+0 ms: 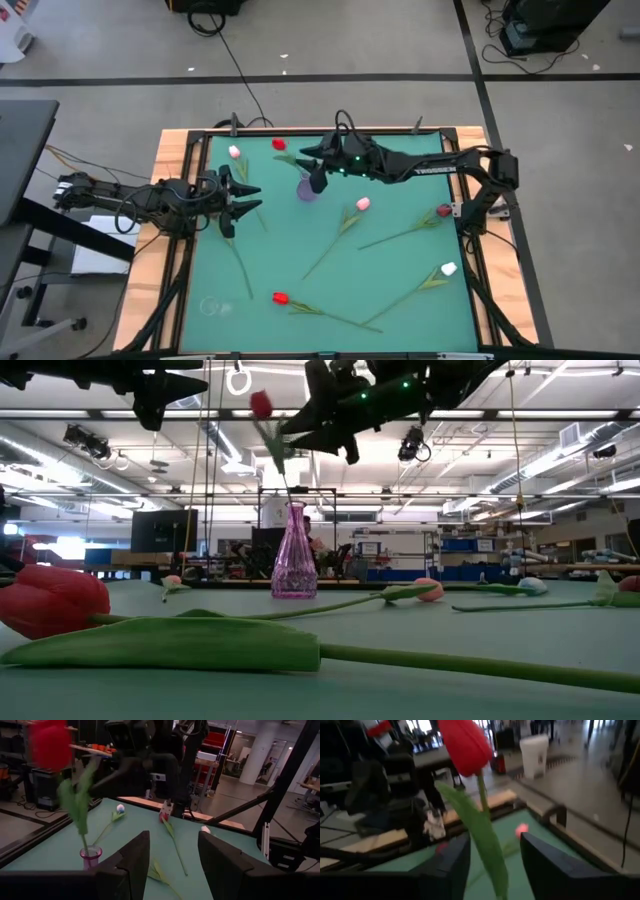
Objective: Sort flowers into vase by color
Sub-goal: Put the top red flower into the violet vase, then put the red flower into the violet vase
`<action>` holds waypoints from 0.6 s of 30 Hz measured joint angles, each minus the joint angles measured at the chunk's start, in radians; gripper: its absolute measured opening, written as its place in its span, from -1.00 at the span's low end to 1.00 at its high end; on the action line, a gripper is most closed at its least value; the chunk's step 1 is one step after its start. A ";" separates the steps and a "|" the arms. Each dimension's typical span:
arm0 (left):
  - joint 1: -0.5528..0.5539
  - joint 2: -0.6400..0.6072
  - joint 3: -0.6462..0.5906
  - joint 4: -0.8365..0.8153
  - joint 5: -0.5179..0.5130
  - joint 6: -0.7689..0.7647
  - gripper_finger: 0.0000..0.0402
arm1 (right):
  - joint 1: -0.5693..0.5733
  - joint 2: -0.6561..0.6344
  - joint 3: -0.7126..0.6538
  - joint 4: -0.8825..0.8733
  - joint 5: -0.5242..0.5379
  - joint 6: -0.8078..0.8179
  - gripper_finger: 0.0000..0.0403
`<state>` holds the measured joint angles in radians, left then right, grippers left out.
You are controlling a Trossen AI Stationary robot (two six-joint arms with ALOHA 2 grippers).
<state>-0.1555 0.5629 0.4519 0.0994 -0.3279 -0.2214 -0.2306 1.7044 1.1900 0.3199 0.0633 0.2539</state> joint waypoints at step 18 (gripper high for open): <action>0.000 0.000 0.000 0.001 0.000 0.000 -0.14 | 0.137 -0.334 0.000 -0.894 0.059 0.562 0.03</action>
<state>-0.1555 0.5625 0.4519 0.0999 -0.3277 -0.2214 -0.0939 1.3705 1.1900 -0.5737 0.1220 0.8159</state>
